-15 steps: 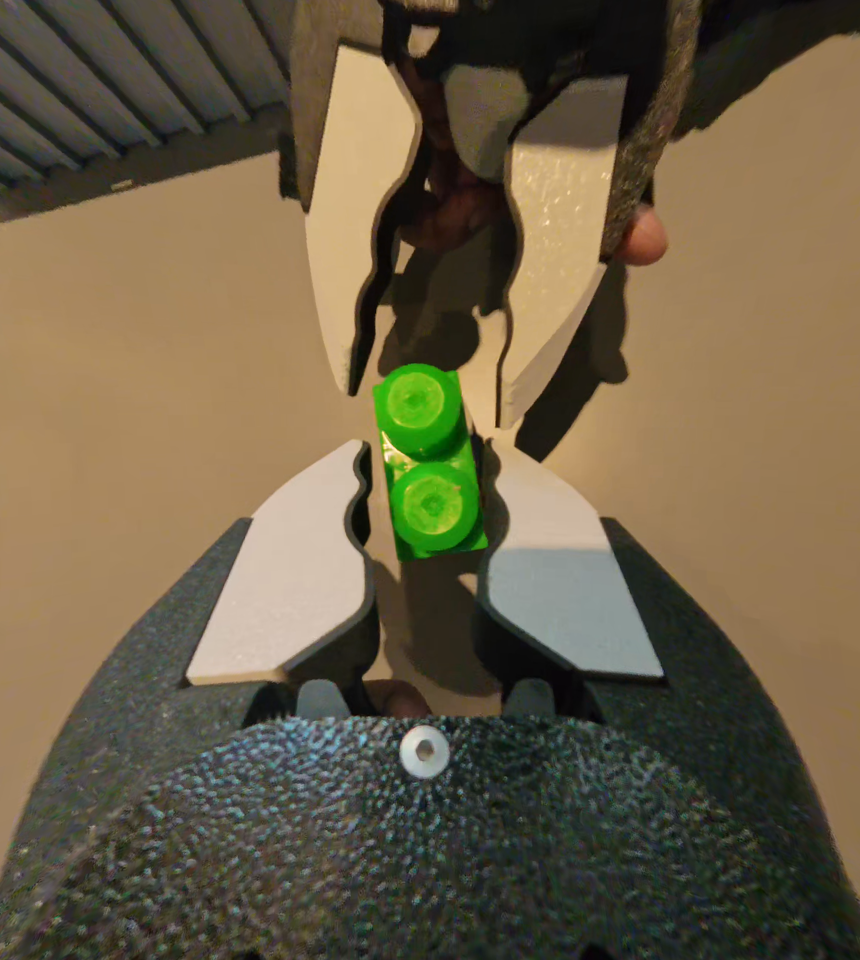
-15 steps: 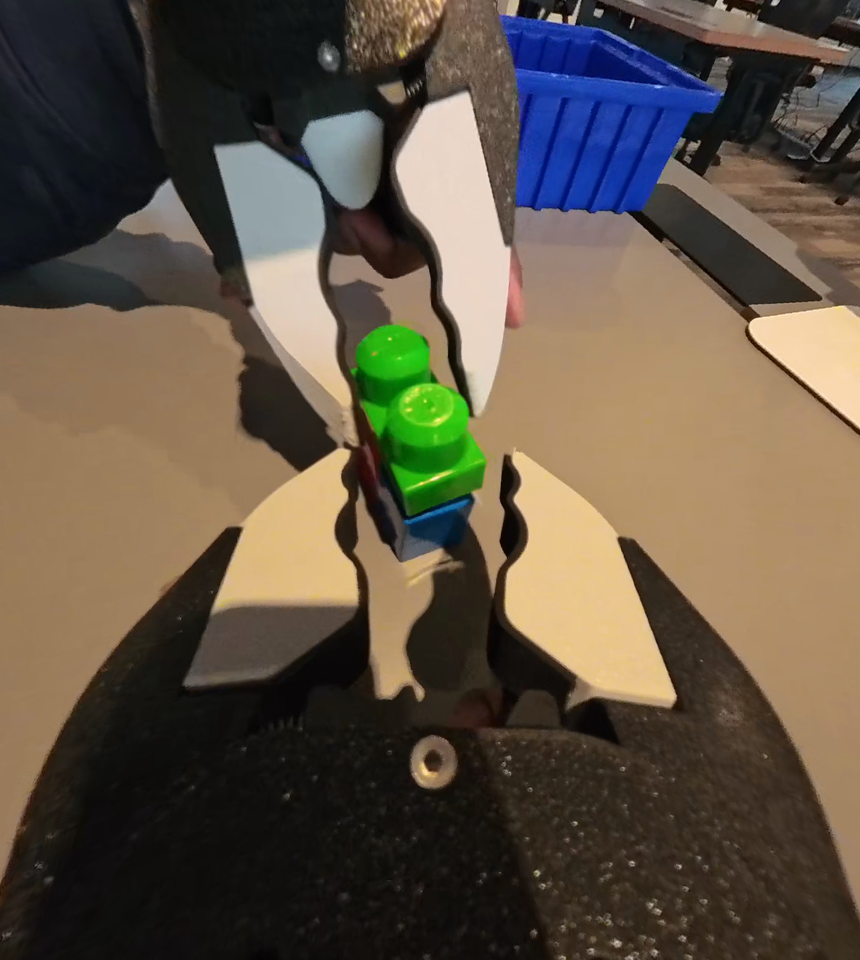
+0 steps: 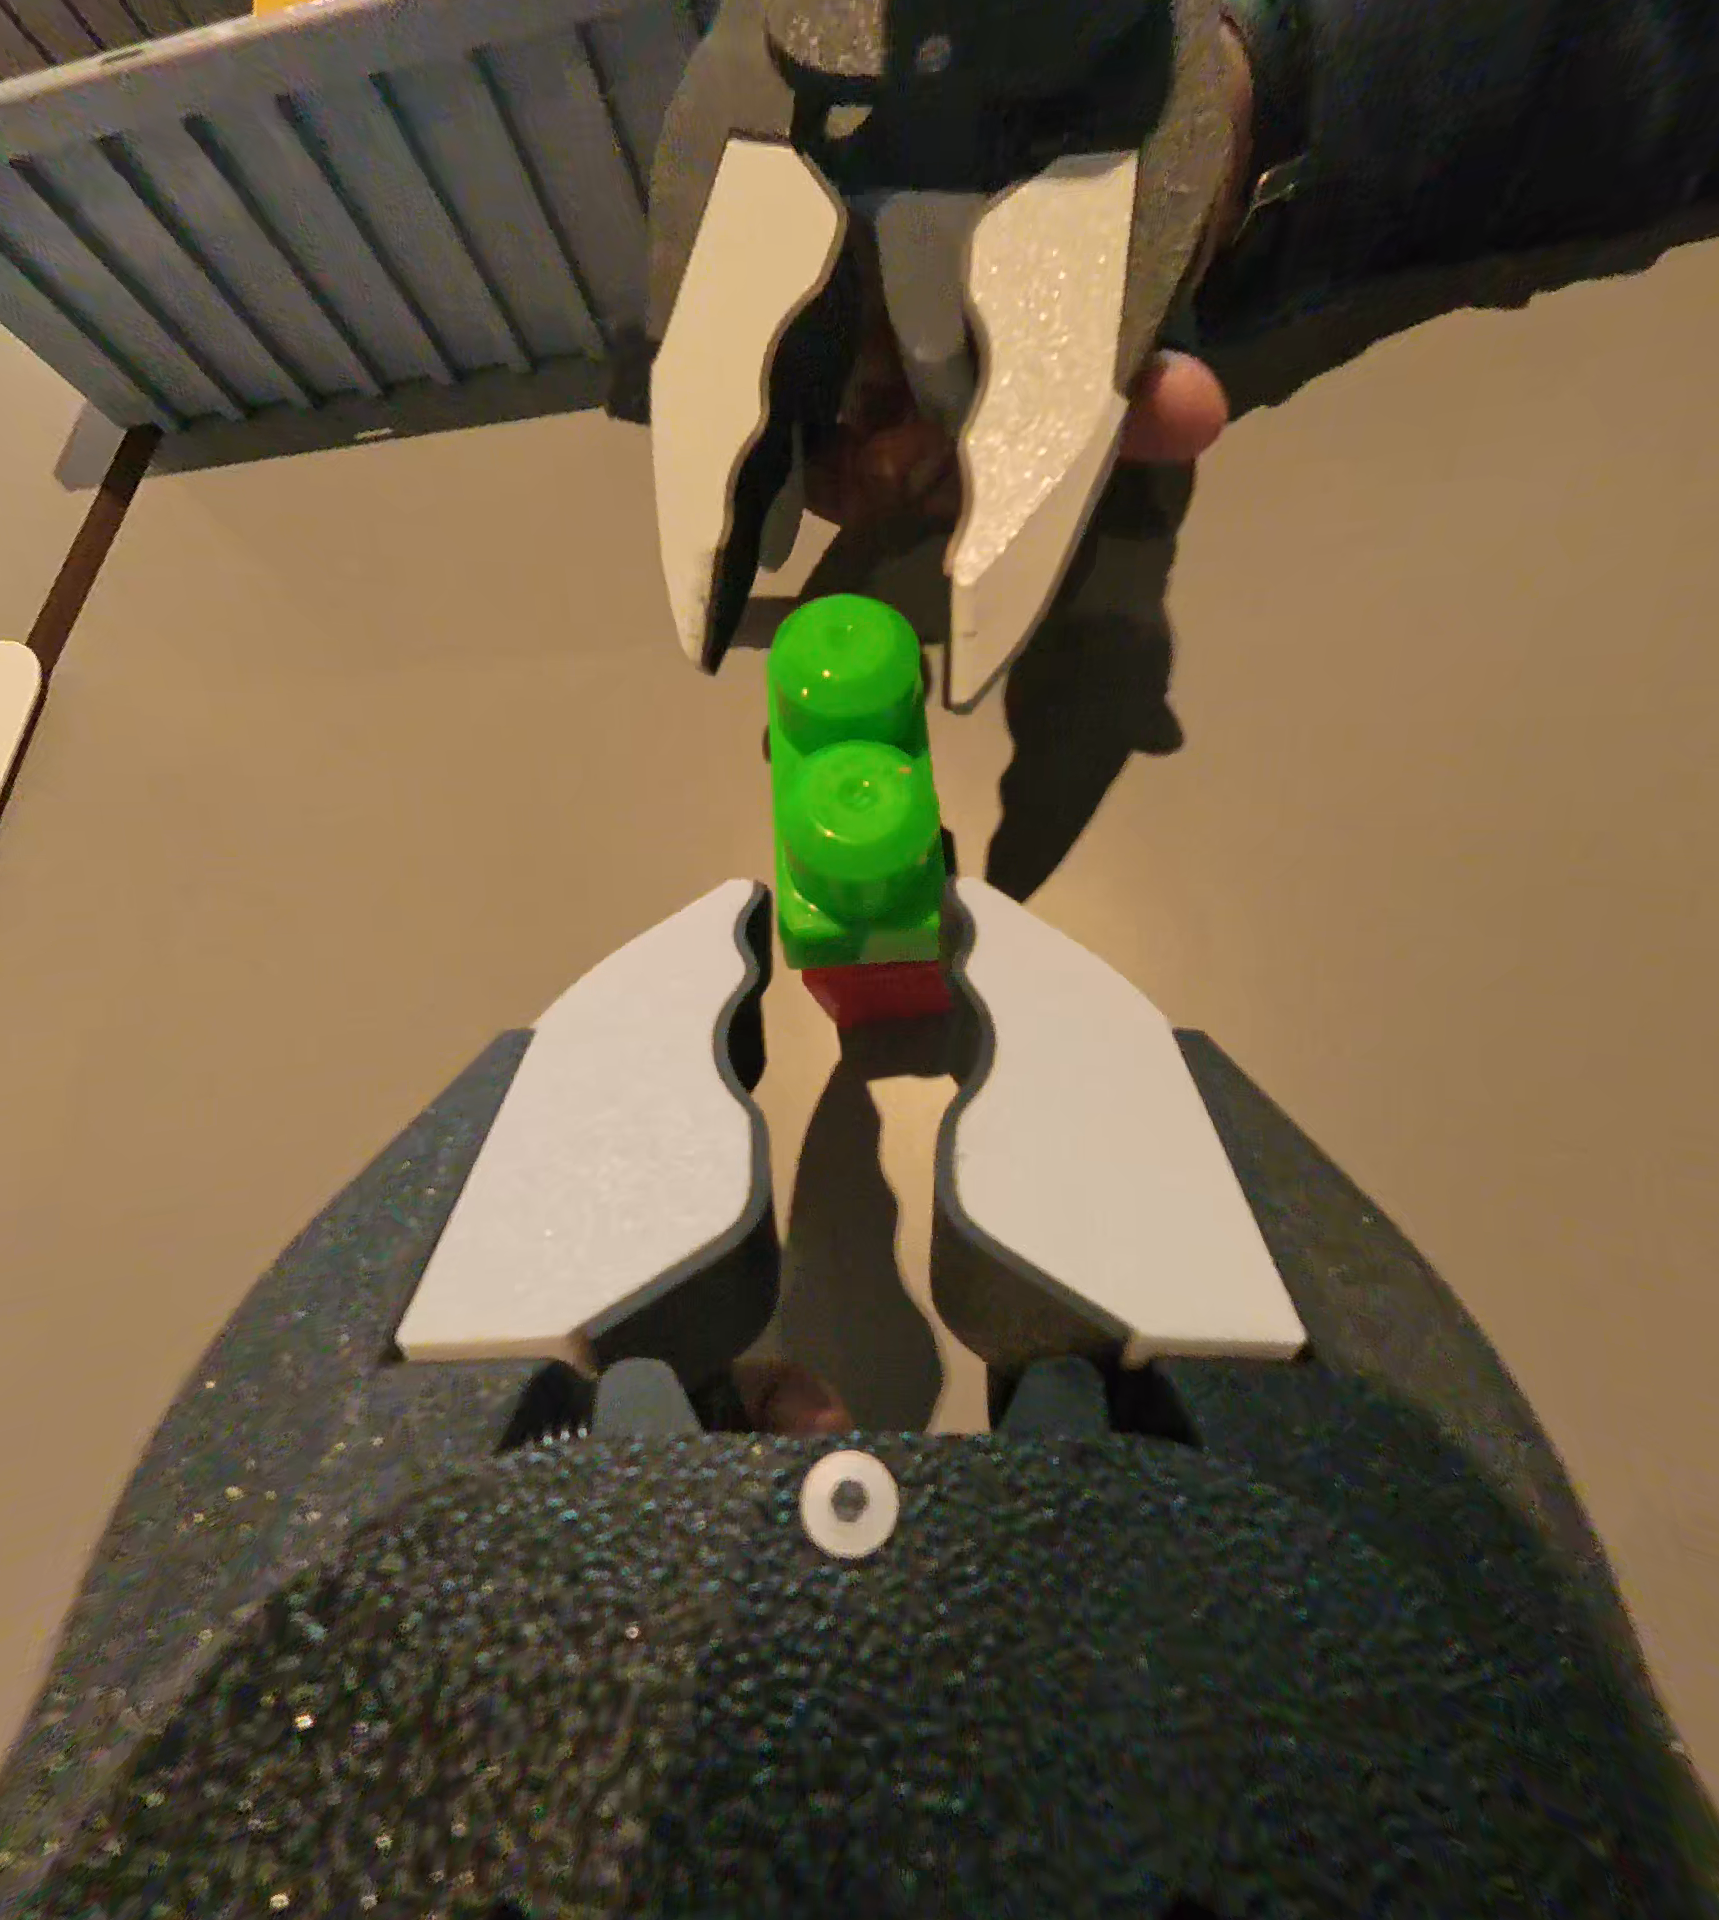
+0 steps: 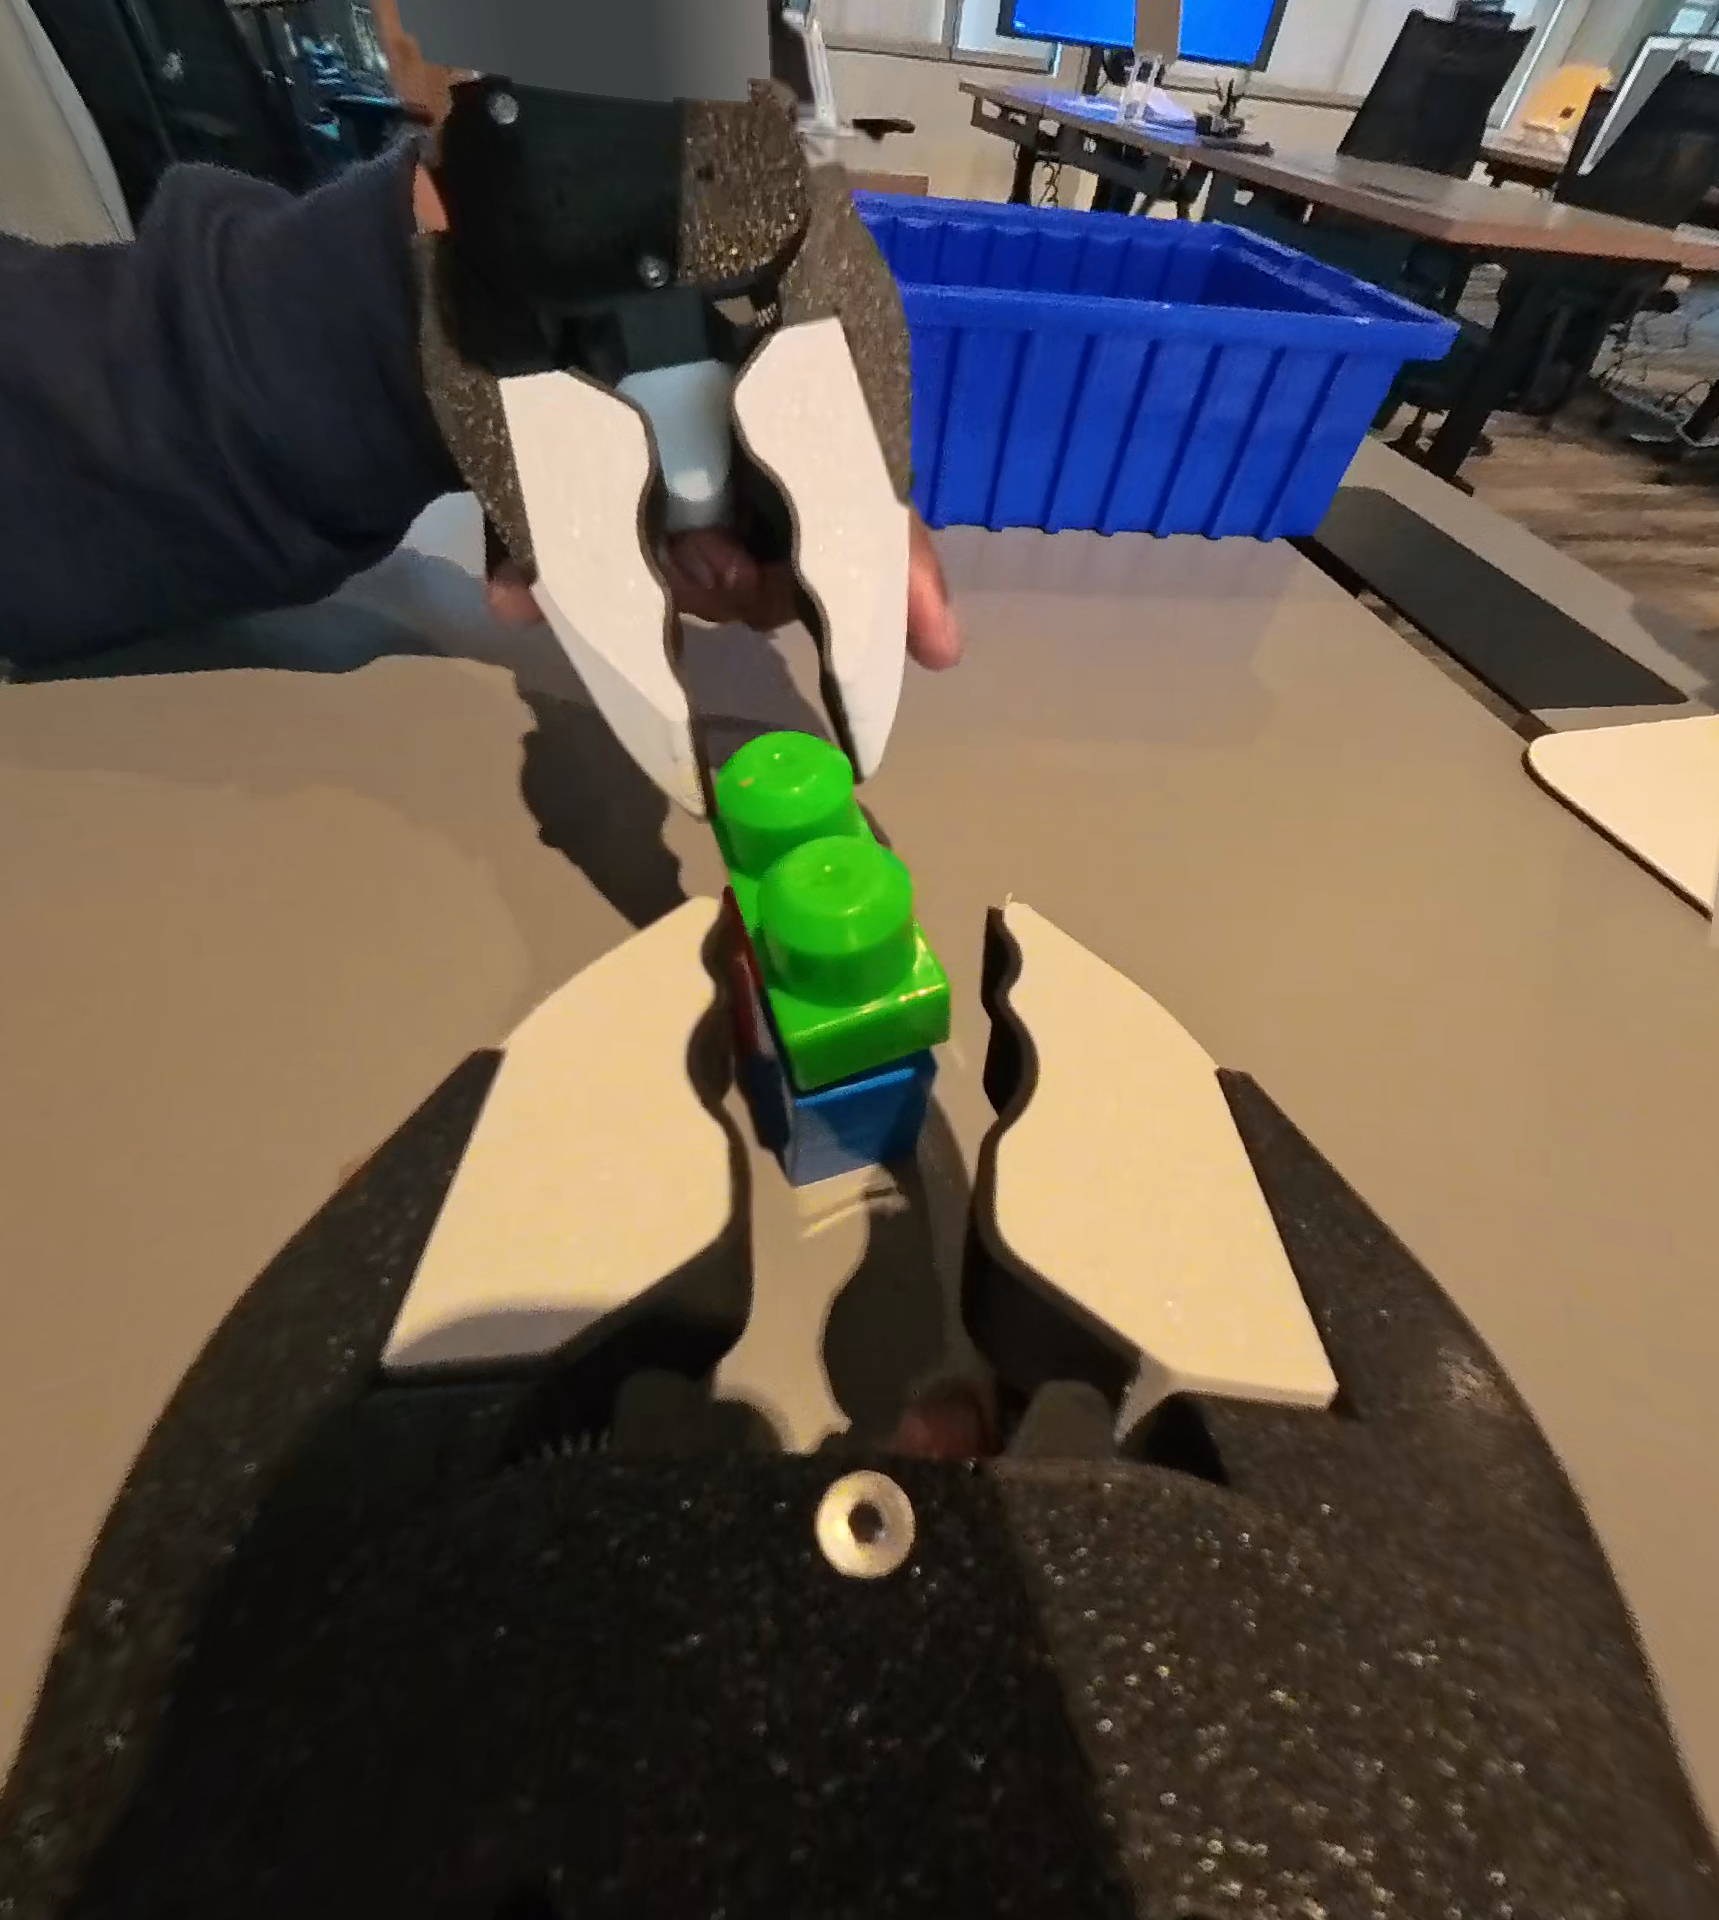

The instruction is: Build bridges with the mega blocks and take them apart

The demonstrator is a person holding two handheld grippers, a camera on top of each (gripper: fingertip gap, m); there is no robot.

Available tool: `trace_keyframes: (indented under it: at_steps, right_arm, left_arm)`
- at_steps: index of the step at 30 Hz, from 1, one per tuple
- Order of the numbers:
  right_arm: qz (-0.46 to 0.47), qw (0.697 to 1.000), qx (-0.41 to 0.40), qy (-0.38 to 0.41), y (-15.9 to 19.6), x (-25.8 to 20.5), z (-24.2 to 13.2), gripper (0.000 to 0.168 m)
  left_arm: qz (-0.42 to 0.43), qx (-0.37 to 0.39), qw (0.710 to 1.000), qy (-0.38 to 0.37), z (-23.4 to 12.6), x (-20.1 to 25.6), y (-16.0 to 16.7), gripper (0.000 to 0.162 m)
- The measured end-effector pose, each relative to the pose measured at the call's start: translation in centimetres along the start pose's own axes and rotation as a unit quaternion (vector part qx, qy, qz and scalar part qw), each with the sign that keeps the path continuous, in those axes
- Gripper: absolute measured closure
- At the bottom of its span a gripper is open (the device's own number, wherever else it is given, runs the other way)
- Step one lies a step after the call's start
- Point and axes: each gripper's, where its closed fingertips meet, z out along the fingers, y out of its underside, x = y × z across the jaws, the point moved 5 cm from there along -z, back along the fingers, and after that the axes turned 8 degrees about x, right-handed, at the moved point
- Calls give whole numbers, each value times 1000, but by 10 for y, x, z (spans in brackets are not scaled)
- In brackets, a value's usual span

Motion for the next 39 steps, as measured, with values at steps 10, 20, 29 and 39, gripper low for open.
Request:
trace_keyframes:
  at_steps: [10, 20, 29, 39]
  right_arm:
    - [93, 995, -14, -21, 0, 7, 5, 138]
    - [127, 990, -63, -9, 2, 7, 8, 137]
    - [133, 988, -74, 22, 7, 5, 10, 135]
    - [154, 985, -65, 27, 9, 4, 12, 134]
  left_arm:
    - [-21, 39, 999, 3, 5, -6, 1, 137]
    - [-69, 66, 995, 18, 9, -9, 9, 137]
    - [-81, 66, 994, 21, 10, -10, 10, 136]
    - [-82, 87, 993, 4, 11, -8, 13, 136]
